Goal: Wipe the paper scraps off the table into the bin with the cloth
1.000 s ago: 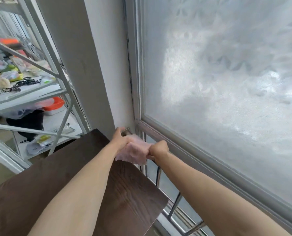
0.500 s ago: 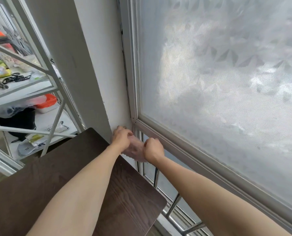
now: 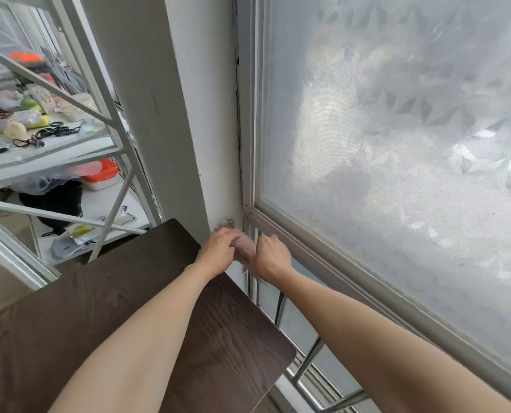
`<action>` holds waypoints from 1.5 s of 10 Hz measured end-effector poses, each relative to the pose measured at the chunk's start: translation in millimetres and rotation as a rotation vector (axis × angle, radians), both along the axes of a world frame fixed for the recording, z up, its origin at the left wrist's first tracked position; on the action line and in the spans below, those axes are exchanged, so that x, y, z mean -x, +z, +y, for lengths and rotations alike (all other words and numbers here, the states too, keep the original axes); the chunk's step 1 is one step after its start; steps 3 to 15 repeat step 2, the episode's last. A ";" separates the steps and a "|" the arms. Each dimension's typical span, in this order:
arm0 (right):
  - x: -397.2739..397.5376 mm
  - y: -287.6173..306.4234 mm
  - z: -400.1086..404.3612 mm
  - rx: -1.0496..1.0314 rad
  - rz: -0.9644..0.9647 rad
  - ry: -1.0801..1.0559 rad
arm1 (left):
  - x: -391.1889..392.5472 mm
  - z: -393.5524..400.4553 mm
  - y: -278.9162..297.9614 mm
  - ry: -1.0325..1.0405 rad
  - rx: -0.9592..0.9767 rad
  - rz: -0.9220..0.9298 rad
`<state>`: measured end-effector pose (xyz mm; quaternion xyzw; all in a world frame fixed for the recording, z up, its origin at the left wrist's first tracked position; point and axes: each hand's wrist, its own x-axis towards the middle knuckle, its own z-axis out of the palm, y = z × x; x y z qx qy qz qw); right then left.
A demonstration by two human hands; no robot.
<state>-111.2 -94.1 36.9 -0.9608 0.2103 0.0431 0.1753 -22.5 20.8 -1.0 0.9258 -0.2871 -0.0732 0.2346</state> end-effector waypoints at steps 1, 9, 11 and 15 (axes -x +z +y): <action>-12.1 7.0 18.7 -0.089 -0.058 0.005 | 6.1 22.5 12.6 0.065 0.097 0.015; -22.8 15.7 43.0 -0.145 -0.086 0.031 | 13.1 48.9 29.5 0.158 0.209 0.022; -22.8 15.7 43.0 -0.145 -0.086 0.031 | 13.1 48.9 29.5 0.158 0.209 0.022; -22.8 15.7 43.0 -0.145 -0.086 0.031 | 13.1 48.9 29.5 0.158 0.209 0.022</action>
